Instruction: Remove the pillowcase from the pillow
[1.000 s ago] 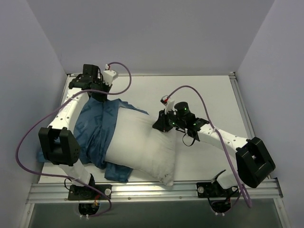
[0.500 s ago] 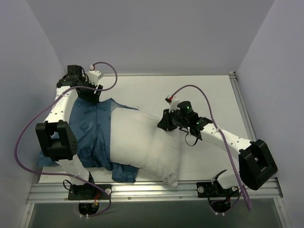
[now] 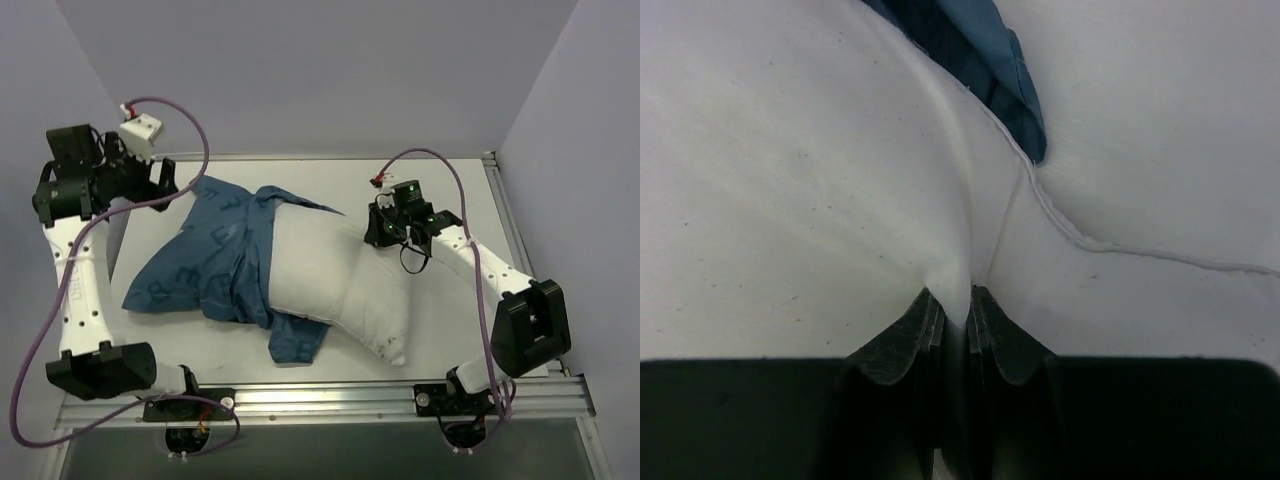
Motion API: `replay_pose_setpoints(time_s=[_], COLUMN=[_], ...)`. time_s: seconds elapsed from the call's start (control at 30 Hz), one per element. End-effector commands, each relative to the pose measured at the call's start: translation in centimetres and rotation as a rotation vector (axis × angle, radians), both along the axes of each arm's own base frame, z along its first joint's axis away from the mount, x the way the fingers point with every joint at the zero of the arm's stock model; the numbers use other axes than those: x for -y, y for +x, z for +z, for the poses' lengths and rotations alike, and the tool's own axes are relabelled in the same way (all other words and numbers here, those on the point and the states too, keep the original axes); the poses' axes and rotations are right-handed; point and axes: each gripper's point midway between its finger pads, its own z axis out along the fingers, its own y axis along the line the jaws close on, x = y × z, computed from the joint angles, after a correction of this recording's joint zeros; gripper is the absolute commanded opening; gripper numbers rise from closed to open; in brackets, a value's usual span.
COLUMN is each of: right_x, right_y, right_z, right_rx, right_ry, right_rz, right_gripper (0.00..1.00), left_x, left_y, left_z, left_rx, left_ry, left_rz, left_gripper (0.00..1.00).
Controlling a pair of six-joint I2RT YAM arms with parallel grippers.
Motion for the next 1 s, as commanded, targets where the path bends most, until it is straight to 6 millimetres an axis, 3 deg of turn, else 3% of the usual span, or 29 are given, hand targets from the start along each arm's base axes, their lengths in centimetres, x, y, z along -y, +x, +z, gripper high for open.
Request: replay_pose_setpoints(time_s=[0.0,0.03,0.07,0.17,0.2,0.3,0.33,0.53,0.6,0.8,0.83,0.9,0.93,0.97], right_x=[5.4,5.9,5.8,5.4,5.1,5.2,5.4,5.4,5.5,5.8,6.1,6.2,6.6,6.7], right_y=[3.2,3.8,4.8,6.4,7.2,8.5,9.0,10.1,10.1,10.3,10.3,10.4,10.4,10.4], right_z=[0.2,-0.4,0.5,0.0,0.9,0.5,0.7,1.0,1.0,1.2,1.3,1.5,1.6,1.7], right_rx=[0.022,0.005,0.028,0.033,0.052,0.051,0.06,0.077,0.076,0.085,0.089,0.092,0.092,0.093], right_ry=[-0.155,-0.166,-0.164,-0.176,-0.166,-0.199,-0.21,-0.215,-0.216,-0.208,-0.206,-0.191,-0.185,-0.177], right_rz=[-0.116,-0.127,-0.128,-0.106,-0.102,-0.081,-0.086,-0.075,-0.073,-0.083,-0.09,-0.098,-0.108,-0.115], right_gripper=[0.0,0.0,0.0,0.0,0.0,0.0,0.0,0.0,0.0,0.0,0.0,0.0,0.0,0.0], left_x=[-3.9,-5.7,-6.2,-8.9,-9.3,-9.9,-9.8,-11.9,-12.3,-8.9,-8.5,-8.8,-9.2,-10.3], left_y=[-4.9,-6.2,-8.0,-9.6,-10.0,-10.6,-11.2,-7.6,-5.9,-6.1,-6.0,-5.6,-5.5,-5.6], left_z=[-8.6,-9.9,-13.6,-16.4,-18.6,-20.4,-22.0,-25.5,-25.5,-28.3,-28.4,-28.1,-28.1,-27.7], left_rx=[-0.265,-0.295,-0.395,-0.412,-0.429,-0.427,-0.453,-0.39,-0.331,-0.297,-0.298,-0.304,-0.317,-0.321], left_ry=[0.131,0.252,0.292,0.497,0.528,0.609,0.621,0.683,0.679,0.524,0.485,0.466,0.441,0.442], left_rz=[0.006,0.006,-0.013,-0.022,-0.032,-0.093,-0.13,-0.045,0.008,-0.098,-0.08,-0.039,0.012,0.062], left_gripper=[0.94,0.94,0.94,0.94,0.94,0.94,0.94,0.94,0.94,0.94,0.54,0.16,0.02,0.02])
